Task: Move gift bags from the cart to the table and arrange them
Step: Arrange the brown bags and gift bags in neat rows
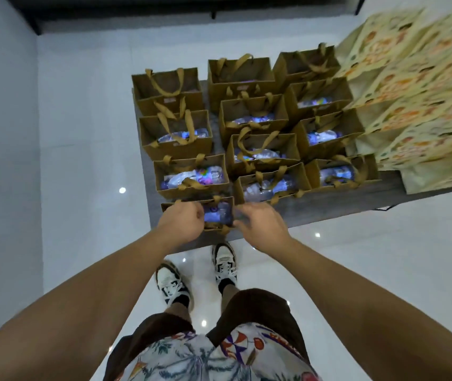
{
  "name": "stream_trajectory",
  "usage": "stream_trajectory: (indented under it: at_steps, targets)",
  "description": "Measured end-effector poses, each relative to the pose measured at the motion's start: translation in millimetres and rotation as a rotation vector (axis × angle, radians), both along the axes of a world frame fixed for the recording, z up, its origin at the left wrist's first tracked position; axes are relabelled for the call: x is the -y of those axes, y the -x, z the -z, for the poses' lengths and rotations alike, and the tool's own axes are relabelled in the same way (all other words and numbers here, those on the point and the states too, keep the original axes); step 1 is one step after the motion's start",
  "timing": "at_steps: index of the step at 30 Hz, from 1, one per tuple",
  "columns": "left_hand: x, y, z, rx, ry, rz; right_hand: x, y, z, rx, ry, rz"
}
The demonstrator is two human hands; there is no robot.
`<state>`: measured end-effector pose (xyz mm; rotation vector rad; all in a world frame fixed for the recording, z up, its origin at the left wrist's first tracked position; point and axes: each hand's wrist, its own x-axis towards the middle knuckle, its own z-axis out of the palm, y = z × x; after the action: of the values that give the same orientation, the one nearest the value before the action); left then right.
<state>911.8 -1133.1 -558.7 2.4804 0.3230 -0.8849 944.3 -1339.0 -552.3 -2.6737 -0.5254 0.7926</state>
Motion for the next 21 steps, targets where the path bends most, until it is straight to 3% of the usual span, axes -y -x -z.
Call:
stream_trajectory:
  at_steps: [6,13,17,21]
  targets:
    - [71,-43,-44,0.093,0.122,0.064,85,12,-32,0.033,0.035,0.165]
    - [182,-93,-43,0.089,0.099,0.051,214,-55,-14,0.058,0.075,0.303]
    - [241,-117,-27,0.097,0.034,-0.008,284,-110,10,0.026,0.098,0.286]
    - [283,-126,-14,-0.002,0.006,-0.019,325,-157,40,0.018,0.206,0.136]
